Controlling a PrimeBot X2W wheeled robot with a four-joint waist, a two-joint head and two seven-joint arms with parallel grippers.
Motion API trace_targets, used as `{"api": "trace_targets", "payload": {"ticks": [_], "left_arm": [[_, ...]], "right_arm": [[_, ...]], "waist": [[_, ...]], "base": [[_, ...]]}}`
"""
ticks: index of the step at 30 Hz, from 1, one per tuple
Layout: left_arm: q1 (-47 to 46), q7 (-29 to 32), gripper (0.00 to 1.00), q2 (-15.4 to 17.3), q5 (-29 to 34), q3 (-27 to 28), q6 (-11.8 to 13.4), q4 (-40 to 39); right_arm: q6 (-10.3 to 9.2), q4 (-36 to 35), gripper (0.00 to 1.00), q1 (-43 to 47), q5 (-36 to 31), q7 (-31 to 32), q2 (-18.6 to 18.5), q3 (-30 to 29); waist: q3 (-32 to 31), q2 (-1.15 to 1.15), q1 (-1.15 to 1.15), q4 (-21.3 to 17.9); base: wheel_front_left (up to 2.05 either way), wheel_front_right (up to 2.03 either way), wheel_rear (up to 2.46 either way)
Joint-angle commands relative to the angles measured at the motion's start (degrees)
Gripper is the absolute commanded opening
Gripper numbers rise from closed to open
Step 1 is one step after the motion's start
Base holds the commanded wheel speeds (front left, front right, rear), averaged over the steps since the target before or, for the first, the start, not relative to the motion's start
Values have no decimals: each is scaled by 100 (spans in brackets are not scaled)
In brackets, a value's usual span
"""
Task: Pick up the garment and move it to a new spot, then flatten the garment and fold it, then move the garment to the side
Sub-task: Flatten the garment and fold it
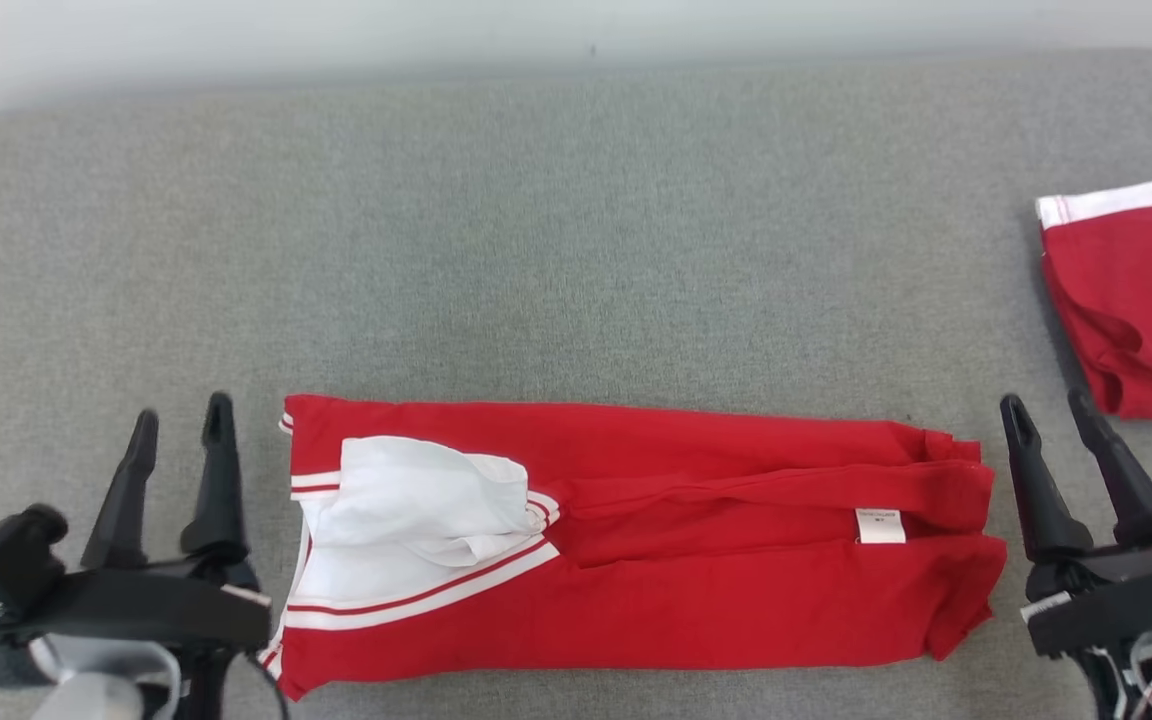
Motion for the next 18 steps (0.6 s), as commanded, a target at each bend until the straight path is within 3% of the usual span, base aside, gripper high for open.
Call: {"api": "trace_targets", "payload": {"ticks": [1, 10, 18], "left_arm": [[-80, -27, 100, -30, 152, 45, 25, -27], [-169, -31, 100, -551, 1508, 335, -217, 334], [279, -32, 100, -722, 2414, 275, -453, 772]], "right_arm": [[-6, 10, 100, -61, -67, -36, 92, -52], [-5, 134, 100, -162, -1102, -96, 742, -266], [-6, 350, 100, 152, -1553, 47, 983, -331]], "waist": [[-132, 0, 1, 16], [-548, 0, 1, 70], [-859, 0, 1, 105]], "base": [[0, 0, 0], [0, 0, 0], [0, 0, 0]]}}
